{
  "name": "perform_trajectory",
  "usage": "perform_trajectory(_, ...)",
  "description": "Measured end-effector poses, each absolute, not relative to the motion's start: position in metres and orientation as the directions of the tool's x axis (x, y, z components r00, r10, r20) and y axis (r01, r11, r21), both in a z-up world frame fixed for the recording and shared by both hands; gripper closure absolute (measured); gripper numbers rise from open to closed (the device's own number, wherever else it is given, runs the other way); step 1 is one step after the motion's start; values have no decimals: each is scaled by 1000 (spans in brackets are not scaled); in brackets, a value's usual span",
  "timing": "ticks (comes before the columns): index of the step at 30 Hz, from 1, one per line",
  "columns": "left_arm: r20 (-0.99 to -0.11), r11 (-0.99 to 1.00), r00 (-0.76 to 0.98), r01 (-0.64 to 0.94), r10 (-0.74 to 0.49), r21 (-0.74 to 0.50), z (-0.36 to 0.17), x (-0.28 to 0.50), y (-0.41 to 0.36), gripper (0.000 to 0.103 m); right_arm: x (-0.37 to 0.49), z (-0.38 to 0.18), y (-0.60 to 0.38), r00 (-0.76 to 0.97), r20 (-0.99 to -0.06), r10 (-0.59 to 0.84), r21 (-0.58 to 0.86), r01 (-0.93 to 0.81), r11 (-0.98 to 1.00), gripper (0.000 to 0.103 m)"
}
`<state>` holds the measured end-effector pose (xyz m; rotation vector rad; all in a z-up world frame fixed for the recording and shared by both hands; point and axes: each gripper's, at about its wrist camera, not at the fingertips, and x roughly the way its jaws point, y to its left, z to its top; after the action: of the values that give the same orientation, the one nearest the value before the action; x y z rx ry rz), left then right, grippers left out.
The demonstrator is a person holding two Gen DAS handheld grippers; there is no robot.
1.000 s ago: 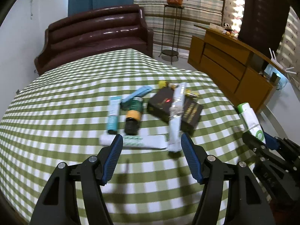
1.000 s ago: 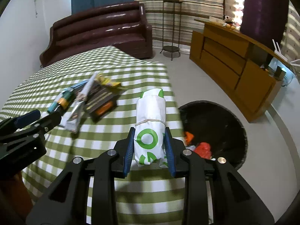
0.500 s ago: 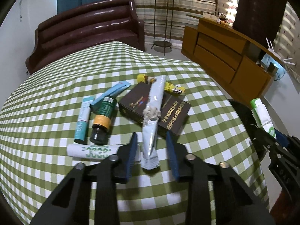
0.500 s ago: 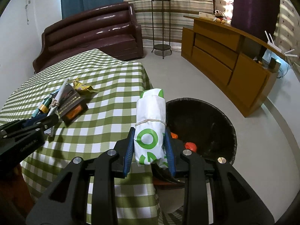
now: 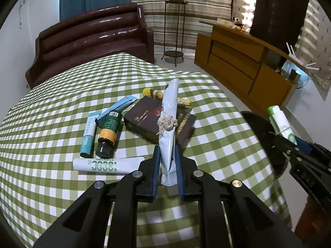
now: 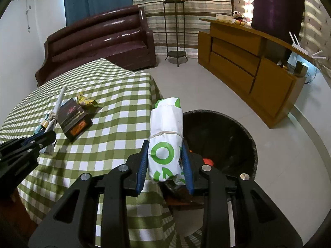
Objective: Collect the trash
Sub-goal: 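Carry the tube and bag over the black bin and open both grippers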
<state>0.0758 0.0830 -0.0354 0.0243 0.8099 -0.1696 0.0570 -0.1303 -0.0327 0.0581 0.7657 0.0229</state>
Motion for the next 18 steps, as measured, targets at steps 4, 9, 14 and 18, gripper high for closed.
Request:
perform_trajectory(4, -706, 980, 685, 189, -180, -67, -26, 68, 72, 88, 54, -27, -141, 735, -678, 15, 50, 26, 998, 73)
perform_trajectory(9, -698, 965, 680, 252, -226, -68, -23, 67, 46, 88, 52, -24, -160, 740, -672, -23, 38, 65, 997, 73)
perform_trajectory(14, -698, 949, 665, 308, -266, -69, -26, 72, 13, 88, 50, -22, -179, 746, -662, -69, 16, 106, 994, 73)
perform_trajectory(18, -706, 939, 646, 335, -292, -81, -30, 78, -9, 88, 50, -23, -195, 744, -662, -89, 17, 134, 991, 73)
